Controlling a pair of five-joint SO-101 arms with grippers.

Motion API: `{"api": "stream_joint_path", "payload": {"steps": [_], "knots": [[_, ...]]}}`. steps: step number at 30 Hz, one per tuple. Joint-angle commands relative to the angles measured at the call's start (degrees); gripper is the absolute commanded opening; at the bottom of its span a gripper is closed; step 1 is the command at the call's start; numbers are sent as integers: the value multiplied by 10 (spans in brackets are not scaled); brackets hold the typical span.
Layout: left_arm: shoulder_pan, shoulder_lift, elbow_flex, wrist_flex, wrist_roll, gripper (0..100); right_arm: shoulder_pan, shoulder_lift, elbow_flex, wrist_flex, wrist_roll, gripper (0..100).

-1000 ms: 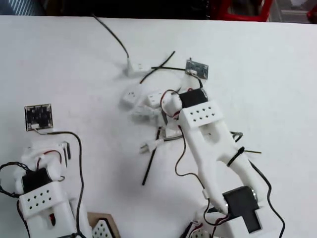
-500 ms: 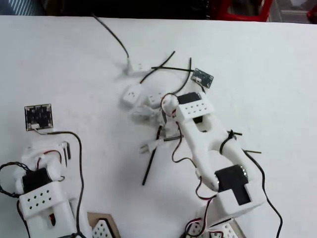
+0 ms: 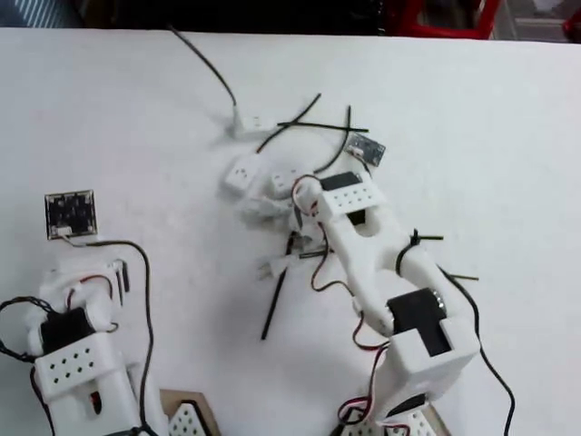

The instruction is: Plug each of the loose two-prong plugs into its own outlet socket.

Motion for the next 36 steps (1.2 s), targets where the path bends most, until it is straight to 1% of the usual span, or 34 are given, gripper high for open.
{"api": "stream_joint_path", "payload": {"steps": [1, 9, 13, 20, 25, 36], "knots": [[0, -9, -3, -11, -5, 184, -8, 24, -3, -22, -6, 142], [0, -9, -3, -11, -5, 184, -8, 20, -4, -41, -6, 144], [0, -9, -3, -11, -5, 184, -8, 15, -35, -39, -6, 144], [0, -9, -3, -11, -5, 184, -42, 52, -49, -42, -6, 145], [0, -9, -3, -11, -5, 184, -40, 75, -76, -38, -6, 145], [0, -9, -3, -11, -5, 184, -43, 97, -89, -29, -3, 141]]}}
